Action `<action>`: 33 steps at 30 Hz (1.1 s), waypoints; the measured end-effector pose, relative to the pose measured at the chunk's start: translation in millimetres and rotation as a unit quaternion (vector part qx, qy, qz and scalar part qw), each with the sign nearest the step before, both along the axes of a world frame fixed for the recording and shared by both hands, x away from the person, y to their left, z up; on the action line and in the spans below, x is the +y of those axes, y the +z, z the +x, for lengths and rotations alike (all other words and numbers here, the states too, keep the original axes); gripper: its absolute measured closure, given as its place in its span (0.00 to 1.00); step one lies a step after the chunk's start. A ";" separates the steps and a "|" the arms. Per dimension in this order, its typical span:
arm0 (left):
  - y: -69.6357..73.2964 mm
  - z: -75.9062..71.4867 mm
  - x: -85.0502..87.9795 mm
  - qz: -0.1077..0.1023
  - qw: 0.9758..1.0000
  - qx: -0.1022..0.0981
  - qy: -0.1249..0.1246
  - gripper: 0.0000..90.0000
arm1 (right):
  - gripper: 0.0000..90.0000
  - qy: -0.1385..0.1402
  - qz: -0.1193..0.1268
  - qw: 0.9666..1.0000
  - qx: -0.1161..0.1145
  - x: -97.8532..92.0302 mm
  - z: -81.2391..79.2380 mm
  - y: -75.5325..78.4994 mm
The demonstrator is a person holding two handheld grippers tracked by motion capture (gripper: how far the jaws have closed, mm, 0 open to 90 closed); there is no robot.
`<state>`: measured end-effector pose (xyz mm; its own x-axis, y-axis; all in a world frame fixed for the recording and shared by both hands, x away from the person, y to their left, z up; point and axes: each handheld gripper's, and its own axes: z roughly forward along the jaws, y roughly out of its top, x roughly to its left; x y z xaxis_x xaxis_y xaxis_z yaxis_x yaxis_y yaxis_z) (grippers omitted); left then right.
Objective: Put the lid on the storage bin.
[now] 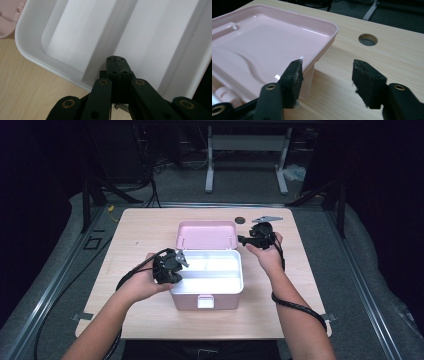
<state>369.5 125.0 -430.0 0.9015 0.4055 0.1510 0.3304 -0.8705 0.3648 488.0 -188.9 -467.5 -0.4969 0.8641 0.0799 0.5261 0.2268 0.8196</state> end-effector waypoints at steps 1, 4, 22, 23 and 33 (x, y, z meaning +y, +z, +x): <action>0.0 0.0 0.0 0.000 1.000 0.000 -0.001 1.00 | 0.49 -0.007 -0.003 1.000 -0.005 2.3 2.9 0.4; -0.2 -0.1 0.2 -0.001 1.000 -0.001 -0.003 1.00 | 0.49 -0.011 0.010 1.000 -0.011 3.7 8.9 5.9; -0.2 -1.5 -0.7 0.004 1.000 -0.006 -0.003 1.00 | 0.58 -0.019 -0.027 0.999 0.013 36.8 51.3 -8.8; -0.3 -1.7 -0.7 0.005 1.000 -0.007 -0.002 1.00 | 0.58 -0.025 -0.025 0.999 0.015 38.4 53.5 -9.9; -0.7 -2.1 0.3 0.000 1.000 -0.007 -0.001 1.00 | 0.70 -0.040 -0.040 0.998 0.037 41.0 75.1 -17.7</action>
